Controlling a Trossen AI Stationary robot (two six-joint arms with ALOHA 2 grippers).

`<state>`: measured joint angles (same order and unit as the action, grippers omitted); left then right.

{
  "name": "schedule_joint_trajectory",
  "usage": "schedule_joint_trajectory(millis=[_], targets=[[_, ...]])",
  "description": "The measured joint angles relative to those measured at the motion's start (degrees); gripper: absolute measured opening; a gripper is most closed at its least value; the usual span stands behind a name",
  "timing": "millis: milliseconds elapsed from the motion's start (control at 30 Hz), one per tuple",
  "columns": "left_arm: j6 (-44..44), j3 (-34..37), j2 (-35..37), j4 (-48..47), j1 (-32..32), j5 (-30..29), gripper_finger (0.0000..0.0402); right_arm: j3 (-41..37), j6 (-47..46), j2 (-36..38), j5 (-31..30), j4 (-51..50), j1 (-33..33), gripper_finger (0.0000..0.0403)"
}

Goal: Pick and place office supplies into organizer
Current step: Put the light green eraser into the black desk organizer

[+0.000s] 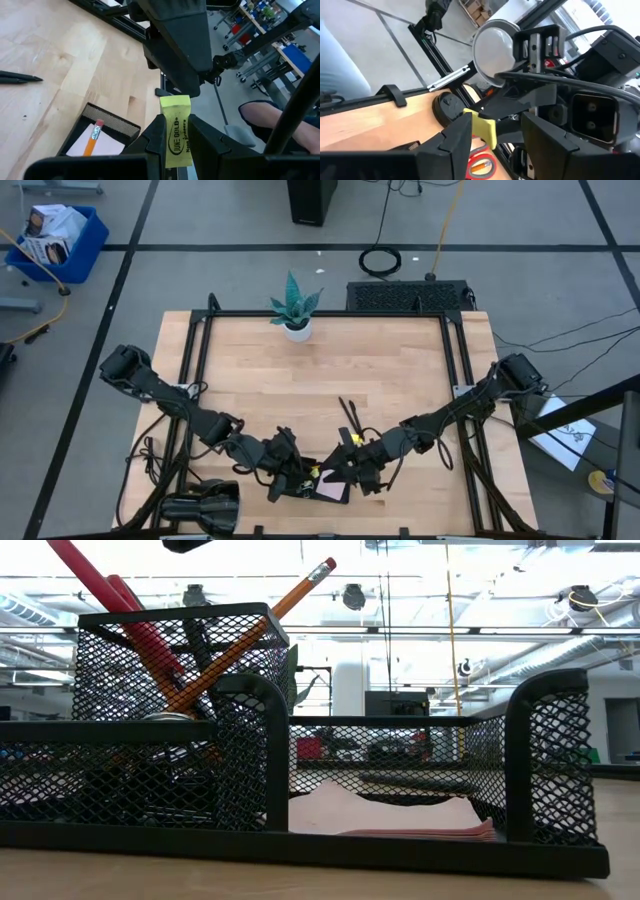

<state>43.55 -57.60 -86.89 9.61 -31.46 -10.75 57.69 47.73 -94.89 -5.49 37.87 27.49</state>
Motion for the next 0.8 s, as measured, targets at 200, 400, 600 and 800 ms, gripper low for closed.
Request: schedule_joint_trajectory(millis=[200, 400, 600, 800], targets=[[0.01, 0.0, 0.0, 0.01, 0.0, -0.17, 0.0065, 0.09, -0.96, -1.17, 2.48, 1.33, -1.24, 0.016], [-0.82, 0.0, 0.0, 0.14, -0.01, -0.18, 0.0065, 0.11, -2.04, -3.28, 2.67, 2.18, -1.67, 0.016], [-0.85, 0.0, 0.0, 0.13, 0.0, -0.19, 0.0065, 0.55, -1.96, -5.65, 2.83, 5.66, -1.71, 0.0153], [-0.8, 0.02, 0.0, -0.05, 0.0, -0.17, 0.0065, 1.73, -1.02, -6.6, 2.85, 5.25, -1.71, 0.0144]])
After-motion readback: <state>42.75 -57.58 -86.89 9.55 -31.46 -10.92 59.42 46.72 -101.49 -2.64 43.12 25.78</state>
